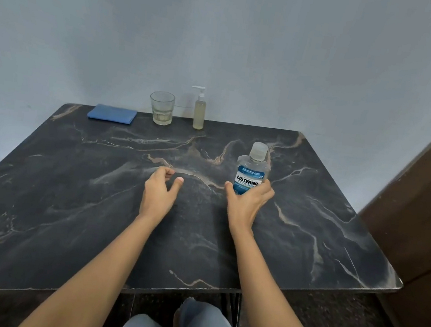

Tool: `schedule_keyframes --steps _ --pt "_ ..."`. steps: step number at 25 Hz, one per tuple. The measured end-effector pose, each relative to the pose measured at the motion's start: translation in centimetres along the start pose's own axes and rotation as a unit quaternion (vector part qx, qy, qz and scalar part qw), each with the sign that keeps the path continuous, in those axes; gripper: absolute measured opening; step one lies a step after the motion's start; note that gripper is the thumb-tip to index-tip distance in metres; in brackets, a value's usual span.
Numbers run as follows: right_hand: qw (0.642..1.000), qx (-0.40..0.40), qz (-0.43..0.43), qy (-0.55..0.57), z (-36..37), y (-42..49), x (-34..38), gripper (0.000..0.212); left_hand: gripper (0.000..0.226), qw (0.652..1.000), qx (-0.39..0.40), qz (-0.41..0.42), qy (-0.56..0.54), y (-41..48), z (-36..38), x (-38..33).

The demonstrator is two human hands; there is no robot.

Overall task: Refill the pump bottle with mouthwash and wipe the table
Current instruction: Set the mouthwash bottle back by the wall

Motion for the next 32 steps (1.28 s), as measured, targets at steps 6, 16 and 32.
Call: schedule_keyframes --steps 6,16,32 --pt "0.997 0.042 -0.054 0.039 1.1 3.0 1.2 0.096 0.024 1.000 0.001 0.000 0.006 2.9 0.0 1.2" --pt "1.000 0.007 -0.022 0.004 10.7 16.9 3.1 0.079 0.033 0.994 0.032 0.029 0.104 13.7 3.0 3.2" --pt "0.991 0.030 -0.084 -0.102 20.9 26.3 0.6 0.073 0.035 0.983 0.038 0.107 0.145 21.7 8.9 3.8"
Point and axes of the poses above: each hand's wrist, its own y-axis towards the middle knuckle, its own z-axis out of the palm, x = y × z, the point moved 5 cm from there along y, towards the middle knuckle, and after that the axes turned 7 degrees about -y, right-handed, at the moved point
